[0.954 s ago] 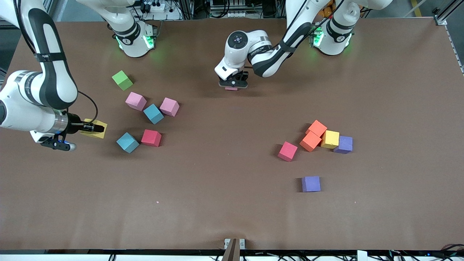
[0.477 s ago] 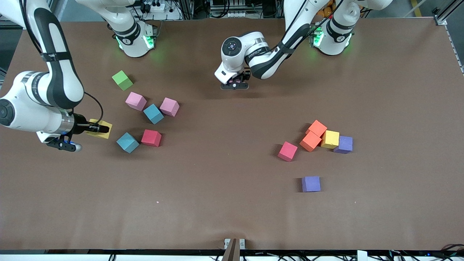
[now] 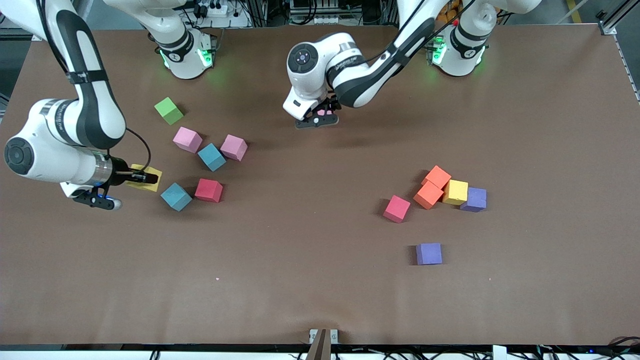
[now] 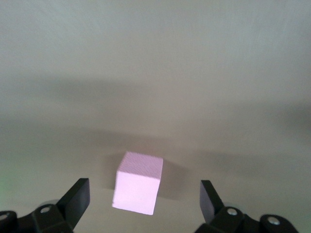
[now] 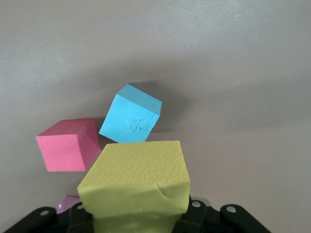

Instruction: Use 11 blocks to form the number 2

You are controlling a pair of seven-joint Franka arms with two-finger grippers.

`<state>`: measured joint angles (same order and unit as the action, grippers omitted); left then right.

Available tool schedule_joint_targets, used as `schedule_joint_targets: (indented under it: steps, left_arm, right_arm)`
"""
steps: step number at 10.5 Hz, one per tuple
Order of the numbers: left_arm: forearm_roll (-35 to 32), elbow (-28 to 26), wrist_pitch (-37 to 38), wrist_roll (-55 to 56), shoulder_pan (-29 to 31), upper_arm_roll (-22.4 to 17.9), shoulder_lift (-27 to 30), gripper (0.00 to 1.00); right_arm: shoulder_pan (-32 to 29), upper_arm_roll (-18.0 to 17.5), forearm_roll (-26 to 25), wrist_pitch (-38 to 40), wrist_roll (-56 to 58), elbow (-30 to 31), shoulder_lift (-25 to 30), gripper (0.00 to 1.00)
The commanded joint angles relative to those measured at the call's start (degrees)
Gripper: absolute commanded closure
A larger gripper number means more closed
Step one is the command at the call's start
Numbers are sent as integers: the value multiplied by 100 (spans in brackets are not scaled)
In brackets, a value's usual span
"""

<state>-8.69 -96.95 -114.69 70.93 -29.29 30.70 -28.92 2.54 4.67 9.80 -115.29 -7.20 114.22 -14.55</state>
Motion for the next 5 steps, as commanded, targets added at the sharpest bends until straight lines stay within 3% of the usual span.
schedule_joint_targets:
  steps: [1,2,5]
  left_arm:
    - [61,-8,210,-289,773,-98,281,0]
    - [43,44,184,-430,976,-247,229,0]
    - [-98,560,140,-388,935,-1248,-95,0]
  right_arm:
    - [202,16,40,33,-316,-40,5,77]
    - [307,8,40,33,-491,-49,5,77]
    - [895,16,23,15,-1037,-49,31,77]
